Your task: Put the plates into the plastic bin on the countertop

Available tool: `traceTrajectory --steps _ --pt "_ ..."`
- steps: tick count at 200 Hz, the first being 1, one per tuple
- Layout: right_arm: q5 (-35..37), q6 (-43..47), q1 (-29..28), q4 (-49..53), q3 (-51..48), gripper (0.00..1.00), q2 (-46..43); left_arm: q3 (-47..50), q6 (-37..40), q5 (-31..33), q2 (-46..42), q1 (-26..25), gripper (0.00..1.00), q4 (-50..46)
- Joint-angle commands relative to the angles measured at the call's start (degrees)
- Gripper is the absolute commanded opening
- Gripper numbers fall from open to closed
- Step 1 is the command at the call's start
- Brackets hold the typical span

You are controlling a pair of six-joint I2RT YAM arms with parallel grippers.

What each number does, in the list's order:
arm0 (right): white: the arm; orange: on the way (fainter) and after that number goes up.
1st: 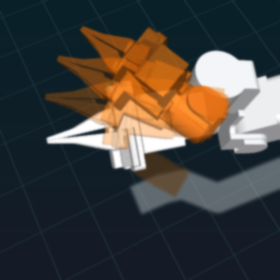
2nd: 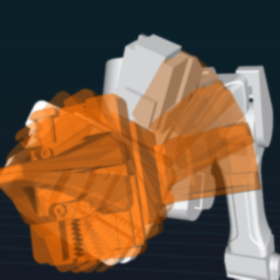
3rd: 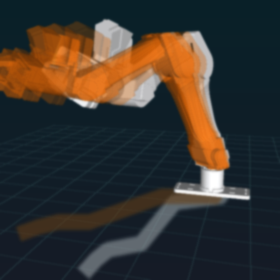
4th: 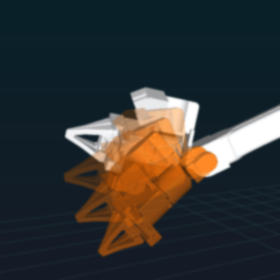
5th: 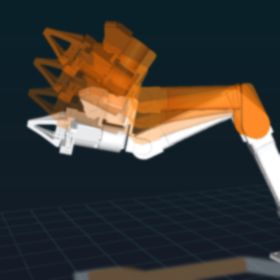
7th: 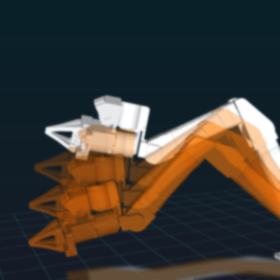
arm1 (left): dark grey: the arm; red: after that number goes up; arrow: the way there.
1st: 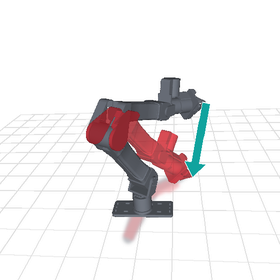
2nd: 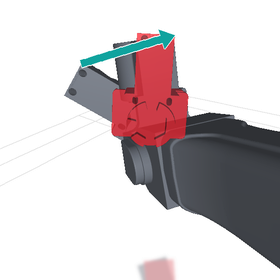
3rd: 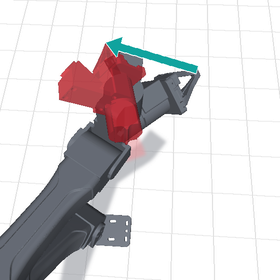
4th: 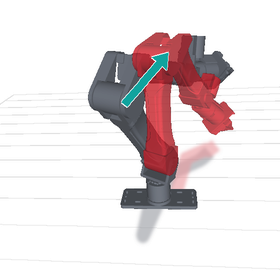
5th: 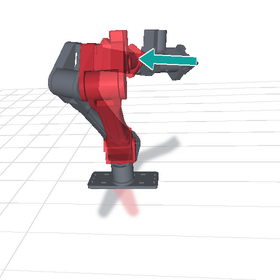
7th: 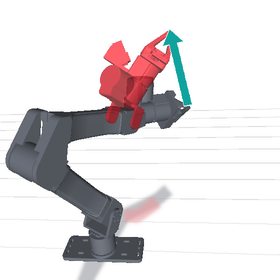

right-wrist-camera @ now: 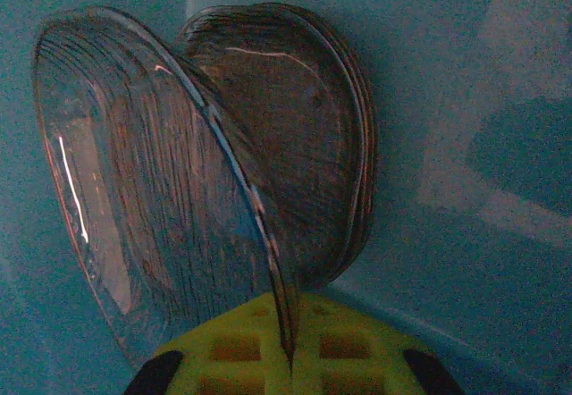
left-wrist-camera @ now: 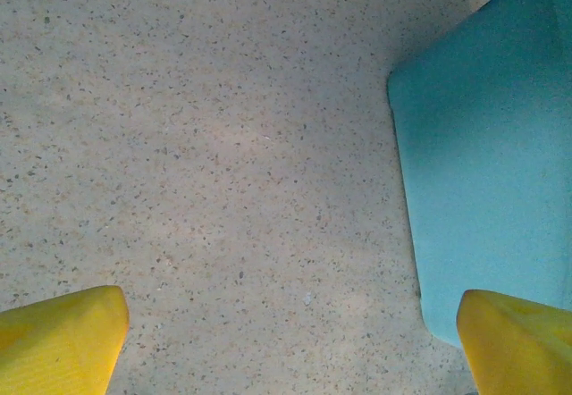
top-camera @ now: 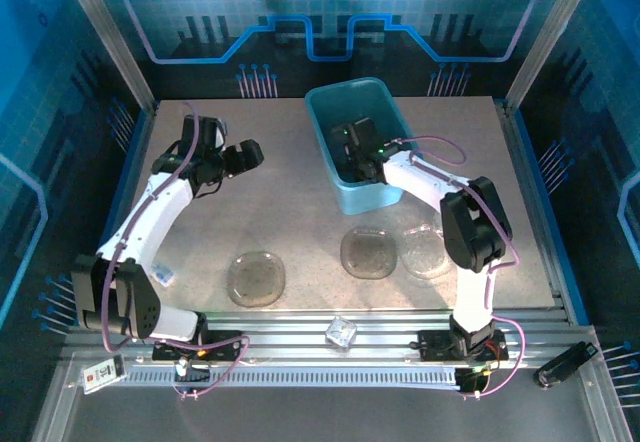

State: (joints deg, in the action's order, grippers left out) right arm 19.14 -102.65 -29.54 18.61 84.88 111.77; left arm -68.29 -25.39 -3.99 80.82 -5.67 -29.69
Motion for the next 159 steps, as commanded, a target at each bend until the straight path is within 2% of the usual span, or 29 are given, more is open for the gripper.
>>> traceTrajectory --steps 1,120,159 --pt "2.2 -0.6 0.3 2.2 2.8 0.0 2.0 0.5 1.0 -1.3 0.7 0.7 0.95 -0.8" --pt "-0.4 -1.7 0.5 6.0 5.4 0.0 7.5 0.3 1.5 0.4 -0.2 2.4 0.95 -2.6" --pt "-0.2 -1.8 0.7 6.3 5.4 0.04 7.8 0.6 1.4 0.4 -0.9 3.0 0.95 -2.8"
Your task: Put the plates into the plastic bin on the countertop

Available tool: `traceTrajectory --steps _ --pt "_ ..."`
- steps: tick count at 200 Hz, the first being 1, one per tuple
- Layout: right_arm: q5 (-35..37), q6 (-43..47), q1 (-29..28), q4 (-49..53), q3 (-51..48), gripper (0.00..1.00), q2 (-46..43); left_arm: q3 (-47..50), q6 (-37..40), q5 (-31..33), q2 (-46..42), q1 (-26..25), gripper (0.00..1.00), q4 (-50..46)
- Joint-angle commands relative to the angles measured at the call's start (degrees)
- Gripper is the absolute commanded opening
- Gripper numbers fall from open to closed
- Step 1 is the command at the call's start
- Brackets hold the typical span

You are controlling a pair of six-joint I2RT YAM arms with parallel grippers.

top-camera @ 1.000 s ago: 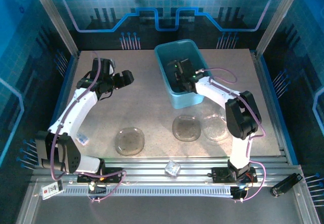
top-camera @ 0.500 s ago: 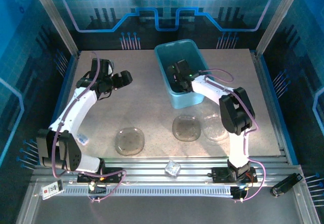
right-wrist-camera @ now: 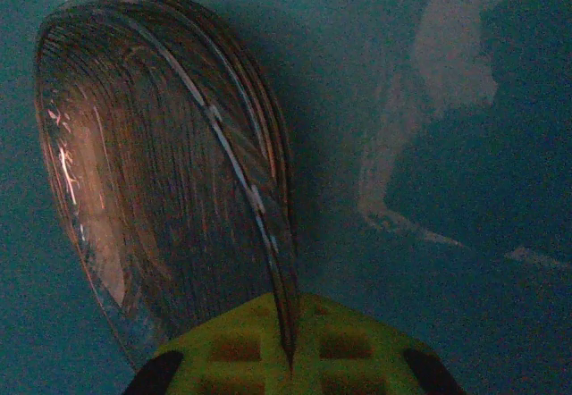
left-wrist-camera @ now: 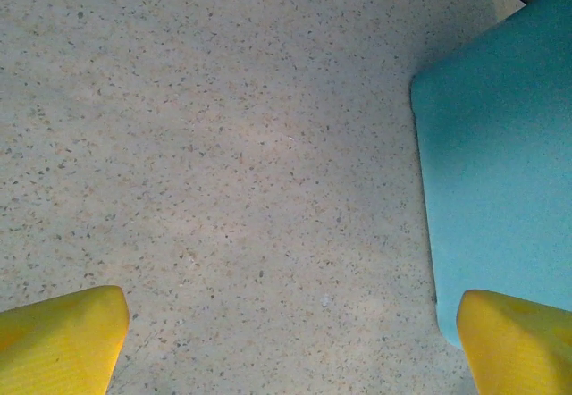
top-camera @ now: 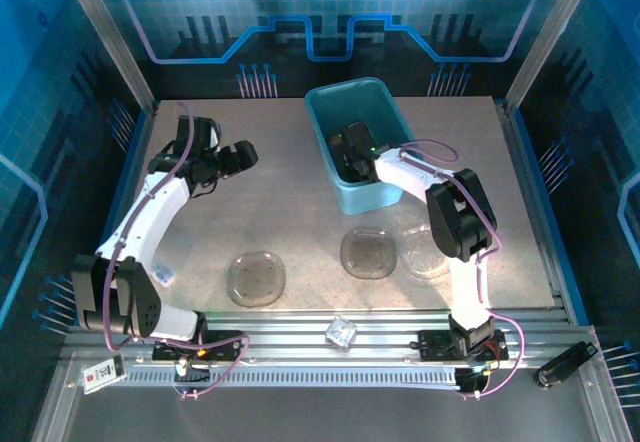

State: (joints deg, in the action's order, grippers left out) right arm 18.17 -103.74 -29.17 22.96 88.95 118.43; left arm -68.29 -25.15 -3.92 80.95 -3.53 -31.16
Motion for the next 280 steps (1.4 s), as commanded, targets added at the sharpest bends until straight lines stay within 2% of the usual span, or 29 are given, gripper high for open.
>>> traceTrajectory --steps 1,58,102,170,223,255,280 --pt "0.7 -0.7 0.3 2.0 1.4 0.04 1.2 0.6 1.2 0.3 -1.0 0.9 0.95 -1.4" --pt "-1.1 0.3 0.5 1.7 2.9 0.05 3.1 1.3 1.2 0.2 -1.7 1.2 0.95 -1.6" --pt "-0.7 0.2 0.5 2.7 3.2 0.15 2.9 1.4 1.0 0.1 -1.8 1.3 0.95 -1.7" --pt "-0.3 0.9 0.4 1.4 1.1 0.45 0.5 1.2 0.5 -0.7 -2.1 1.3 0.95 -2.1" --pt "1.5 4.7 0.3 1.7 0.3 0.69 -3.1 1.1 0.3 -0.6 -1.7 1.5 0.94 -5.7" --pt "1.8 6.5 0.1 -1.2 -3.2 0.79 -6.3 1.8 -0.2 -0.1 -2.3 1.6 0.94 -9.5" --pt "2.3 9.9 -0.1 -2.8 -4.7 0.82 -9.6 3.8 0.3 1.2 -3.8 1.6 0.93 -13.1"
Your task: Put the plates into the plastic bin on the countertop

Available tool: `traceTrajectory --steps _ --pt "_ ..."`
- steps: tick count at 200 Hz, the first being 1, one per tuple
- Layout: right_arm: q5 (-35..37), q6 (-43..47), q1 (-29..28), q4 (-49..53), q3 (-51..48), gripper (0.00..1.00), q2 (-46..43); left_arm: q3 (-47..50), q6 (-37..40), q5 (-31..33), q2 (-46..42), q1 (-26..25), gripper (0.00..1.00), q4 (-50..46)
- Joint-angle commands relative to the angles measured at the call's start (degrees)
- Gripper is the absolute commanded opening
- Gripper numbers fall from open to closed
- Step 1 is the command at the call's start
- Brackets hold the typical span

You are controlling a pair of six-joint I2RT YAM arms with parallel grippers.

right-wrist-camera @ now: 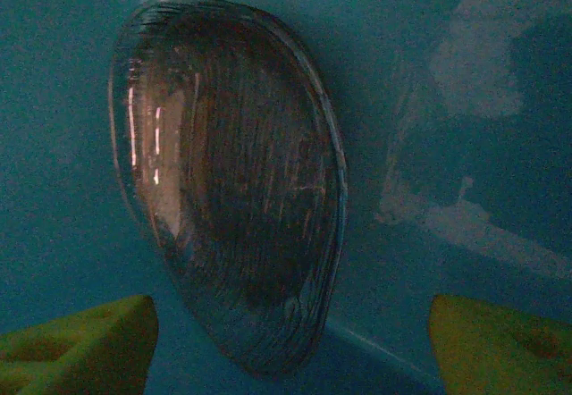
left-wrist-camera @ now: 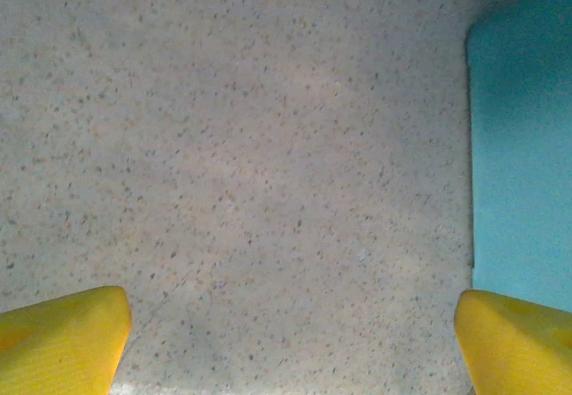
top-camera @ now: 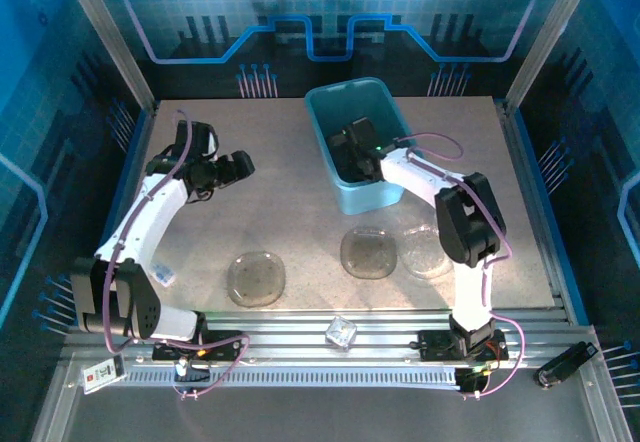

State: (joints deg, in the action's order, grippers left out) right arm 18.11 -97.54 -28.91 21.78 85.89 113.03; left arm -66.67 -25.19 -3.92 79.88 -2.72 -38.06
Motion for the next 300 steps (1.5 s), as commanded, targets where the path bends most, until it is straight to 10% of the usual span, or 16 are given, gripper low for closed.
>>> traceTrajectory --steps 1,146,300 --pt "2.5 3.9 -0.4 -1.6 -1.8 0.82 -4.3 2.3 0.4 1.2 -2.8 0.8 0.93 -6.3" --pt "1.7 35.5 -1.9 -0.1 -7.1 0.93 -22.9 17.2 -4.8 2.7 -10.3 0.6 0.77 -11.0" --pt "-13.7 45.5 2.1 -4.1 -16.0 0.94 -30.2 18.8 -4.2 5.4 -5.7 -6.6 0.54 -13.5"
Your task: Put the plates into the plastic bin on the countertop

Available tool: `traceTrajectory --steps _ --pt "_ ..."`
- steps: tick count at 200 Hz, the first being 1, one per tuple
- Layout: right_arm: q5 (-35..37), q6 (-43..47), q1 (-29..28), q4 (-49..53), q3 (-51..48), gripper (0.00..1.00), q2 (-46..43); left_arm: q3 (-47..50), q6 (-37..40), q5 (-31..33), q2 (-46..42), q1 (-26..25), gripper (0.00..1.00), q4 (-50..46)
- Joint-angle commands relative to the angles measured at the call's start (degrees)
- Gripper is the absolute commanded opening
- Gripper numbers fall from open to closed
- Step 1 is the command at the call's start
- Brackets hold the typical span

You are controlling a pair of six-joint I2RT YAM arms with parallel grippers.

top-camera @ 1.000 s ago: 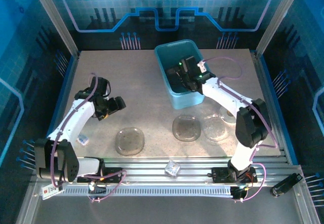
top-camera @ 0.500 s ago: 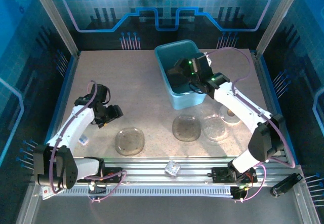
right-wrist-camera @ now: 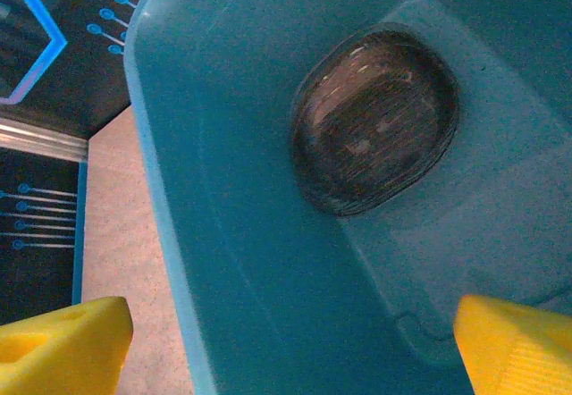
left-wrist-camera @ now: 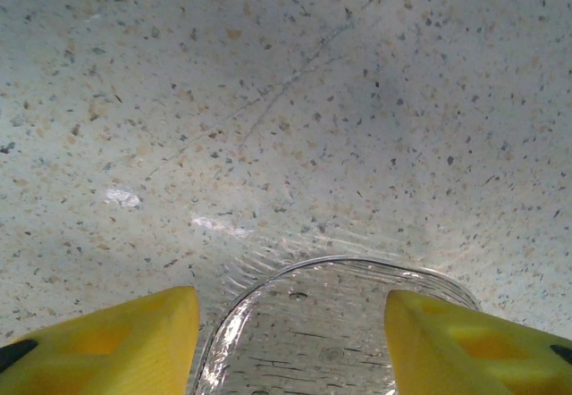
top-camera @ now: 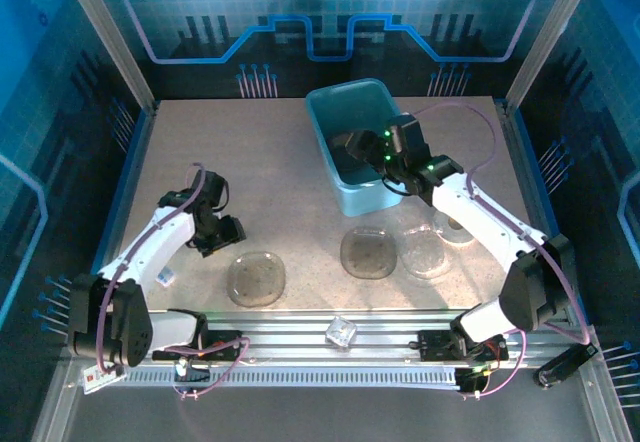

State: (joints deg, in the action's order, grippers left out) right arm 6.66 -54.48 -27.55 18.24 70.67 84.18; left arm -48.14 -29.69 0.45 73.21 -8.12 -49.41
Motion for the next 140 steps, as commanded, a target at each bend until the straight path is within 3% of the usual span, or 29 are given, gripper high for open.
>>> traceTrajectory --steps 1,140 --pt "-2.2 2.5 0.7 -0.5 -0.8 0.94 -1.3 0.2 0.3 1.1 1.0 -1.2 0.54 -2.2" --pt "-6.7 4.7 0.9 -2.6 -0.7 0.94 -1.4 0.2 -3.8 3.7 3.7 -6.7 0.48 -4.5"
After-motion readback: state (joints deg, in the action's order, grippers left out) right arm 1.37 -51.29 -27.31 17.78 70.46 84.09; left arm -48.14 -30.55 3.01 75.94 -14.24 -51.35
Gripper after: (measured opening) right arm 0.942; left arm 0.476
